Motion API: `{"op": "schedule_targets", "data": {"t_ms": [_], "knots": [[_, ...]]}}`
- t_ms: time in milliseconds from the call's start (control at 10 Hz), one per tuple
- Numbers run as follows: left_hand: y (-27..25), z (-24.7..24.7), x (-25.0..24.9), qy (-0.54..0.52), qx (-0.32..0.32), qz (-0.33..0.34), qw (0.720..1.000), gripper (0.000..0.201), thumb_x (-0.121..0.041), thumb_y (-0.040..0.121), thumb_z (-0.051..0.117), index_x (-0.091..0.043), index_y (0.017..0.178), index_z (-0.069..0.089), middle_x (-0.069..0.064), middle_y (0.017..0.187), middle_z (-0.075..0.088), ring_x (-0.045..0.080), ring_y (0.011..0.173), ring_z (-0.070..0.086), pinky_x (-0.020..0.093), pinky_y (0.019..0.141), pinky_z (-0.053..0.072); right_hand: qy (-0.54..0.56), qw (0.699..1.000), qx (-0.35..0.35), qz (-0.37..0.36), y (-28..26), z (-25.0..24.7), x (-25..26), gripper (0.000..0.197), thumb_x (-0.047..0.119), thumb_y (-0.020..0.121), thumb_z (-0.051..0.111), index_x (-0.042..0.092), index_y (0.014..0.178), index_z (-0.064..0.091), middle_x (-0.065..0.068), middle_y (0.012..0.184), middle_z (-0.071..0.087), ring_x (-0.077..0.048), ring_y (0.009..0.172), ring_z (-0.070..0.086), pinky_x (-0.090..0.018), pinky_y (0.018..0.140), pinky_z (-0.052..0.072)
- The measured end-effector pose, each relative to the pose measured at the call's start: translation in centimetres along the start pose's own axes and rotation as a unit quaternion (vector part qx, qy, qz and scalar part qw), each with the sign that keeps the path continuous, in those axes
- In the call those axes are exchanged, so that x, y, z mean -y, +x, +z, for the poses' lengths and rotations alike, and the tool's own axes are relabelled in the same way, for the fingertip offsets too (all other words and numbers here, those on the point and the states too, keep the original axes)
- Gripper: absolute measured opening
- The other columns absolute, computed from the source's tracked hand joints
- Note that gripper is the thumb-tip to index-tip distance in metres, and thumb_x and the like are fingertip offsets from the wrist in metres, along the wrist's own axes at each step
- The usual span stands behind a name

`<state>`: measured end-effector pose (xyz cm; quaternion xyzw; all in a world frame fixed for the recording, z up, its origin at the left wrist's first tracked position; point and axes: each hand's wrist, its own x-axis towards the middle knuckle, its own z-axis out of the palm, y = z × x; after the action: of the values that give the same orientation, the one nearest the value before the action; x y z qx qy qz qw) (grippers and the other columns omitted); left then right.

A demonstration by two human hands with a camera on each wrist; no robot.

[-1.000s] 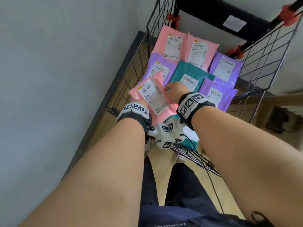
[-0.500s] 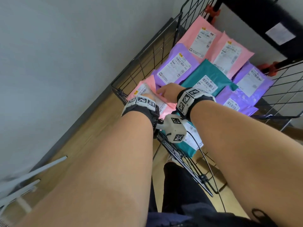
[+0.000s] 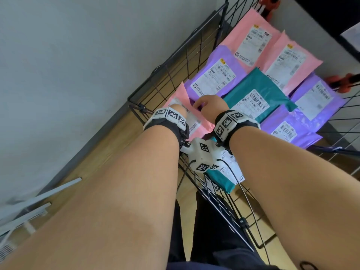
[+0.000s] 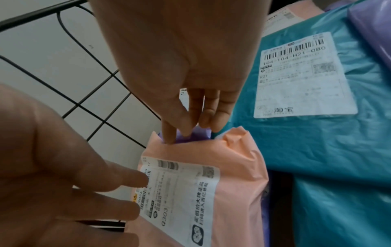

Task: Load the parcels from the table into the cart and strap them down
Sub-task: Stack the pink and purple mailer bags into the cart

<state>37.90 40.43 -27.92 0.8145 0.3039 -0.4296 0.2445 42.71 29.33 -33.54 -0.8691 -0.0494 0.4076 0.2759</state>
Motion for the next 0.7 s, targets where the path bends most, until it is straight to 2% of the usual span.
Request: {"op": "schedule_targets", "data": {"t_ms": [100,200,300,400,500,600,700], "knots": [[0.3,0.5,0.1,0.027,0.019,-0.005,0.999,0.04,-0.014,0.1,0.043,-0.001,0.137,0.046,0.018,0.14,0.048,0.033,0.129,0.047,0.039,0.103,0.041,0.011,0.999,0.031,0.031,0.5,0.4,-0.5,0.039,0.0,0.089,0.05,0.024,0.109,0.073,0.002,0.114,0.063,-0.016,0.092,0.053,-0.026,0.09,0.048],[-0.9,0.8,-0.3,0.089,0.012,0.012,0.996,0.044,-0.018,0.098,0.046,-0.003,0.138,0.039,0.018,0.137,0.046,0.035,0.125,0.048,0.041,0.103,0.041,0.019,0.998,0.05,0.037,0.7,0.7,-1.2,0.046,-0.003,0.087,0.047,0.024,0.115,0.07,-0.001,0.118,0.065,-0.018,0.095,0.057,-0.032,0.098,0.05],[-0.9,0.9,-0.4,0.06,0.022,-0.015,0.998,0.043,-0.016,0.101,0.04,0.0,0.141,0.038,0.019,0.141,0.045,0.034,0.13,0.045,0.039,0.106,0.038,0.044,0.997,0.044,0.049,0.4,0.7,-1.5,0.047,-0.004,0.087,0.045,0.023,0.116,0.07,-0.004,0.116,0.066,-0.025,0.105,0.062,-0.036,0.098,0.05],[-0.2,1.0,-0.2,0.087,0.025,-0.02,0.996,0.048,-0.019,0.097,0.048,-0.003,0.142,0.038,0.018,0.137,0.048,0.035,0.126,0.049,0.039,0.105,0.042,0.066,0.996,0.02,0.05,-0.4,0.5,-1.5,0.043,-0.004,0.087,0.046,0.019,0.112,0.072,-0.003,0.116,0.067,-0.024,0.105,0.062,-0.033,0.097,0.05],[-1.7,0.6,-0.6,0.084,-0.009,0.001,0.996,0.047,-0.02,0.097,0.049,-0.003,0.141,0.04,0.019,0.136,0.049,0.034,0.124,0.05,0.039,0.1,0.043,0.073,0.996,-0.007,0.052,-1.6,-0.3,-1.8,0.04,-0.003,0.088,0.046,0.017,0.113,0.071,-0.002,0.119,0.065,-0.023,0.108,0.06,-0.031,0.098,0.047],[-3.7,0.6,-1.6,0.135,-0.011,0.009,0.991,0.044,-0.022,0.092,0.06,0.004,0.124,0.044,0.019,0.105,0.053,0.032,0.104,0.053,0.035,0.082,0.049,0.074,0.995,-0.029,0.053,-3.3,-1.4,-2.4,0.039,-0.004,0.086,0.048,0.016,0.112,0.071,-0.004,0.118,0.066,-0.022,0.106,0.06,-0.03,0.097,0.047],[-5.8,0.4,-2.9,0.035,-0.027,0.025,0.999,0.037,-0.016,0.1,0.042,-0.001,0.134,0.048,0.019,0.133,0.052,0.025,0.106,0.053,0.013,0.05,0.04,0.088,0.993,-0.048,0.063,-5.3,-2.7,-3.2,0.037,-0.001,0.087,0.049,0.016,0.113,0.069,-0.004,0.098,0.062,-0.019,0.088,0.055,-0.033,0.093,0.05]]}}
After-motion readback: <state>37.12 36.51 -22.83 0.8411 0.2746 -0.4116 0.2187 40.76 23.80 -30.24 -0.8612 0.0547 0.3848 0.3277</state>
